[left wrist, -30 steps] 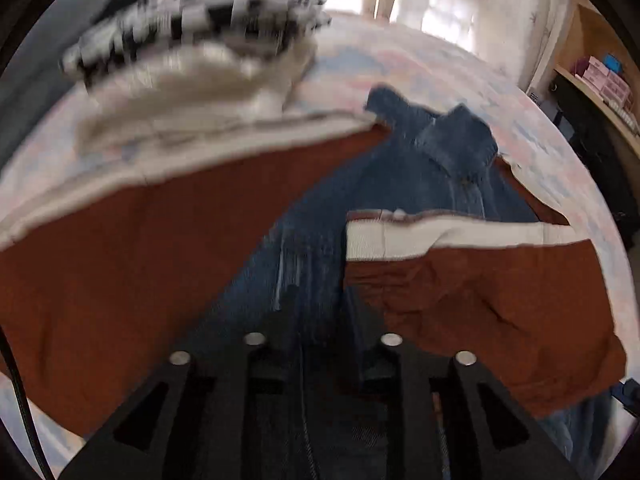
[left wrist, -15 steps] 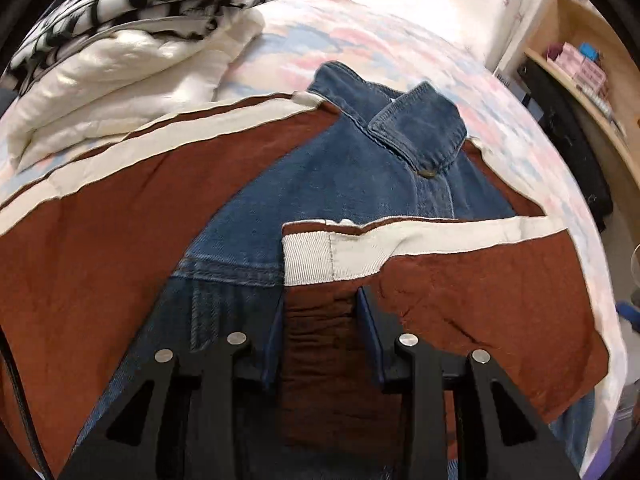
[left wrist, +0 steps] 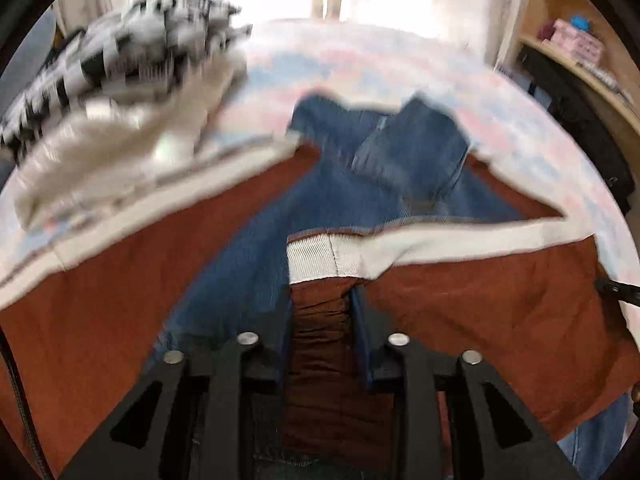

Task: Fold large clothes
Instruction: 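Lay the sleeve on the jacket front and open the right tool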

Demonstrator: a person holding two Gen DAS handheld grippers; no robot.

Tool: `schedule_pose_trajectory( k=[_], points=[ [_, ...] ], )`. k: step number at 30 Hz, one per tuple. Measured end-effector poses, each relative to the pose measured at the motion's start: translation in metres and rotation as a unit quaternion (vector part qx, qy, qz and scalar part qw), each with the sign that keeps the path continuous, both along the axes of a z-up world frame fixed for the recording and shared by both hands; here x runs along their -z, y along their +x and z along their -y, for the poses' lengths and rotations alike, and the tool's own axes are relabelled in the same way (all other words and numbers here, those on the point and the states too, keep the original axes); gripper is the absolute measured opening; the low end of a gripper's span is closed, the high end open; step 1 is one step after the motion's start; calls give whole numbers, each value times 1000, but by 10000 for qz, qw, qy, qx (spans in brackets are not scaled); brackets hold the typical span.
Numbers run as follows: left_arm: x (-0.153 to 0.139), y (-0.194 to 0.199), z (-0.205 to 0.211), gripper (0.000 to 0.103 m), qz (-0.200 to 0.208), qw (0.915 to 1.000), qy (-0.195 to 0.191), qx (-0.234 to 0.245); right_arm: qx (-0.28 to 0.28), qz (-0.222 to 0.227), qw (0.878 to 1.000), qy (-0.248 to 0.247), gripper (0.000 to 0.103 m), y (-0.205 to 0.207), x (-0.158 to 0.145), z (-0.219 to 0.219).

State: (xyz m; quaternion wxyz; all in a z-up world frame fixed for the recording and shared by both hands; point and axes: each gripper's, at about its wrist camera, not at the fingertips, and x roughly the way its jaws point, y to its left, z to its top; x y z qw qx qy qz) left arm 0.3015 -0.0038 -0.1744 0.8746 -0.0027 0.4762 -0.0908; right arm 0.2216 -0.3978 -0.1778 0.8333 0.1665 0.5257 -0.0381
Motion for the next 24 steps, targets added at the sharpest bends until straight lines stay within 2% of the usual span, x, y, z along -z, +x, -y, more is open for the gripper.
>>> schedule_pose_trajectory(
  k=[1, 2, 3, 4, 5, 8, 10, 11, 12, 13, 14, 16, 18, 20, 21, 24],
  points=[
    [1, -3, -5, 34, -53, 9998, -170, -50, 23, -14, 9999, 141, 13, -5, -2, 3],
    [-1, -5, -10, 36, -83, 9995, -305, -70, 62, -25, 9994, 327, 20, -12, -6, 6],
    [-2, -7, -13, 48, -146, 9990, -419, -77, 99, -15, 9980, 620, 32, -25, -12, 11],
    [-4, -10, -18, 59, -254, 9982, -528, -93, 91, 20, 9964, 837, 38, -36, -18, 11],
    [-5, -13, -23, 60, -266, 9981, -547, -118, 49, 55, 9953, 968, 48, -46, -23, 10],
    [-4, -23, -23, 60, -301, 9985, -448, -22, -181, -16, 9959, 883, 55, -73, -32, -8],
    [2, -29, -19, 57, -324, 9990, -314, 4, -289, -230, 9971, 664, 55, -81, -25, -20],
    [4, -31, -16, 51, -294, 9994, -191, 2, -344, -289, 9975, 541, 55, -84, -19, -27],
    [4, -33, -13, 32, -276, 9994, -175, 85, -399, -272, 9978, 447, 36, -87, -16, -34],
    [3, -37, -9, 31, -211, 9997, -62, 82, -451, -247, 9977, 447, 18, -91, -17, -37],
    [-1, -41, -7, 30, -87, 9999, 89, 59, -469, -142, 9981, 374, 15, -96, -23, -42],
    [-1, -48, -5, 29, 19, 9996, 227, 137, -445, 179, 9988, 17, 15, -104, -33, -47],
    [2, -52, -4, 30, -3, 9992, 340, 195, -401, -114, 9990, -188, 15, -105, -17, -47],
    [-1, -57, -5, 32, -18, 9990, 403, 179, -323, -294, 9990, -138, 20, -107, -6, -45],
    [-3, -58, -7, 33, -47, 9992, 367, 154, -276, -277, 9992, -90, 26, -110, -10, -44],
    [-21, -69, -18, 35, -47, 9999, 81, 117, -124, -192, 9997, -3, 31, -121, -34, -42]
  ],
)
